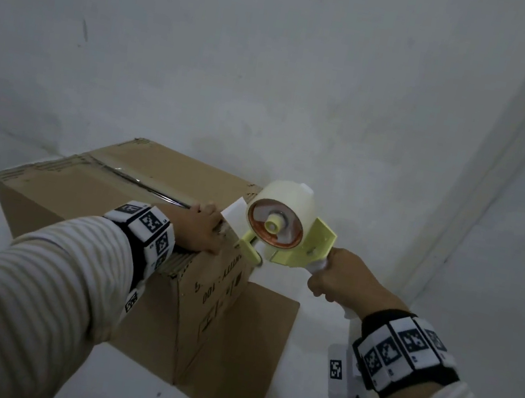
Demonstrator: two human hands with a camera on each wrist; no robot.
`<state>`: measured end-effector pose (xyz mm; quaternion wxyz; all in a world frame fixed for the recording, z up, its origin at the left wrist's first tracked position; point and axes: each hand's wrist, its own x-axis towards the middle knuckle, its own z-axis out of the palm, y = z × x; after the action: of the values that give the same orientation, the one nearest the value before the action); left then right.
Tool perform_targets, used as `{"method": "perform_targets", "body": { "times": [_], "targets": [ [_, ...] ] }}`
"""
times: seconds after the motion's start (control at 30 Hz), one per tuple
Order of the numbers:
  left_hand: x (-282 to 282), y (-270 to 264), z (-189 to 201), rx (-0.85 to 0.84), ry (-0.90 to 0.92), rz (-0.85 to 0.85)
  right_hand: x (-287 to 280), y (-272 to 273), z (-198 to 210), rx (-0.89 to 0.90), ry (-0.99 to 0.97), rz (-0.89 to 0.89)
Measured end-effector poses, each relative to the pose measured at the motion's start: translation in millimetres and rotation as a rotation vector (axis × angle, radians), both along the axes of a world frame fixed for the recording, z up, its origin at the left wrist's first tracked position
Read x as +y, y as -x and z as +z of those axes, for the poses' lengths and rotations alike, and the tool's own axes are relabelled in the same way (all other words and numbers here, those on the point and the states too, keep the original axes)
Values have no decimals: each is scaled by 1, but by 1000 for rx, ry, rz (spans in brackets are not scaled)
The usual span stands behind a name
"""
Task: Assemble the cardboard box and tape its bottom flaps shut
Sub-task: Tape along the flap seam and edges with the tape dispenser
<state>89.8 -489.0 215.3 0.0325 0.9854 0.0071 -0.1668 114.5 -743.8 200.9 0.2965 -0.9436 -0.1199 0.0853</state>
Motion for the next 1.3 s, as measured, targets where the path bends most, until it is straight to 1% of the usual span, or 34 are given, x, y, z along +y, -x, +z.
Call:
{"method": "perform_targets", "body": {
  "times": [0.1, 0.17, 0.27, 0.37, 0.43, 0.53, 0.63, 0.73, 0.87, 0.9, 0.97, 1.0, 1.07, 1.1, 1.17, 1.2, 1.23, 1.3],
  "targets": [
    [0, 3, 1, 6, 23, -27, 5, 6, -4, -45, 65, 2],
    [2, 3, 0, 11, 58, -43, 15, 10, -12, -59, 69, 4],
    [4, 5, -2, 24, 68, -31, 25, 13, -29, -29, -31, -37],
    [3, 4, -5, 36, -11, -25, 26, 15, -41, 50, -130, -78],
    [2, 3, -8, 11, -44, -26, 25, 19, -47, 106, -175, -103],
    [1, 5, -12, -39, -36, -33, 20, 23, -54, 169, -241, -152],
    [2, 7, -13, -73, -14, -45, 14, 20, -51, 188, -248, -213],
    [-2, 8, -9, -100, -19, -129, 12, 15, -41, 162, -241, -249],
    [-8, 8, -8, -175, -27, -198, 17, 14, -25, 134, -346, -278],
    [-9, 9, -6, -148, -41, -197, 20, 14, -21, 135, -385, -281],
    [-10, 10, 0, -39, -65, -205, 25, 14, -9, 141, -462, -286],
    [-10, 9, 6, -17, -24, -198, 28, 14, -1, 140, -488, -282],
    [-7, 5, 19, -71, 174, -122, 35, 14, 17, 127, -514, -263],
    [-5, 0, 25, -134, 309, -43, 40, 14, 27, 115, -521, -250],
    [2, -7, 38, -227, 634, 239, 51, 15, 47, 87, -540, -228],
    [5, -9, 45, -243, 757, 367, 58, 16, 57, 75, -549, -217],
    [10, -11, 52, -239, 829, 445, 64, 16, 66, 61, -554, -207],
    [22, -19, 63, -170, 924, 508, 78, 17, 82, 31, -558, -189]
  ]
}}
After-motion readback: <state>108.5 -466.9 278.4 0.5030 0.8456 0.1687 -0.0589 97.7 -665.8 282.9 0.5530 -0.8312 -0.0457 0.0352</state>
